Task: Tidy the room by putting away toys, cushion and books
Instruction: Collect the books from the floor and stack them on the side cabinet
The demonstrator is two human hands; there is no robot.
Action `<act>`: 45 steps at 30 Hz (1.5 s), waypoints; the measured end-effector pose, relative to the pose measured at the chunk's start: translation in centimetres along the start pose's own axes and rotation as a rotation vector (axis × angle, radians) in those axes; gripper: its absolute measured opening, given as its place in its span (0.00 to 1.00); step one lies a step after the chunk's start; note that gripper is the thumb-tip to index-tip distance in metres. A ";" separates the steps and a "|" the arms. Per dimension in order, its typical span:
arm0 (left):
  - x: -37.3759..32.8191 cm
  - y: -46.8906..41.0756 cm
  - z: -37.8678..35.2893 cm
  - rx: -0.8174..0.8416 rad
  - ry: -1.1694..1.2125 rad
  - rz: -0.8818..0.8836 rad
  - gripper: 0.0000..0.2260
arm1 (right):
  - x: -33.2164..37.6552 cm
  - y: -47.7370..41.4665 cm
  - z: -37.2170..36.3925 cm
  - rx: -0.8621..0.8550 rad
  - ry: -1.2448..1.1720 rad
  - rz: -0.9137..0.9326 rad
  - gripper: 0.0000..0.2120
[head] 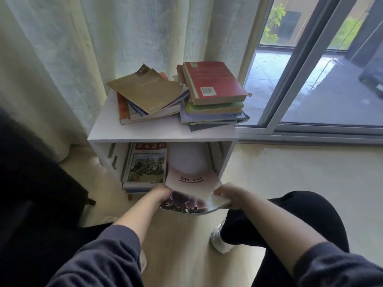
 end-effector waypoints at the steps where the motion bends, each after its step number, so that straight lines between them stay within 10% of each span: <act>1: 0.2 -0.7 -0.3 0.017 0.030 0.007 0.11 | -0.5 -0.3 -0.2 0.007 -0.003 -0.037 0.02; 21: 7.8 -12.3 -7.0 0.224 0.463 0.557 0.07 | -8.9 -10.4 -2.1 -0.181 -0.147 -0.300 0.04; 30: 2.8 -13.4 -7.9 0.293 0.555 0.394 0.30 | -6.2 -12.4 -2.4 -0.248 -0.346 -0.082 0.29; 38: -3.5 -7.4 -3.8 0.197 -0.329 -0.027 0.10 | 0.8 -10.1 -1.7 -0.075 0.290 0.117 0.16; 45: -14.0 5.6 3.2 0.057 -0.438 -0.510 0.10 | 12.5 -2.1 -0.2 0.066 0.584 0.441 0.15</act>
Point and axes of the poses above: each hand's wrist, its own y-axis away from the middle knuckle, its own z-axis out of the back of the hand, x = y × z, the point moved 8 cm from there along -y, towards the middle knuckle, and after that the axes turned 15 degrees about z, right-handed, at the moved point
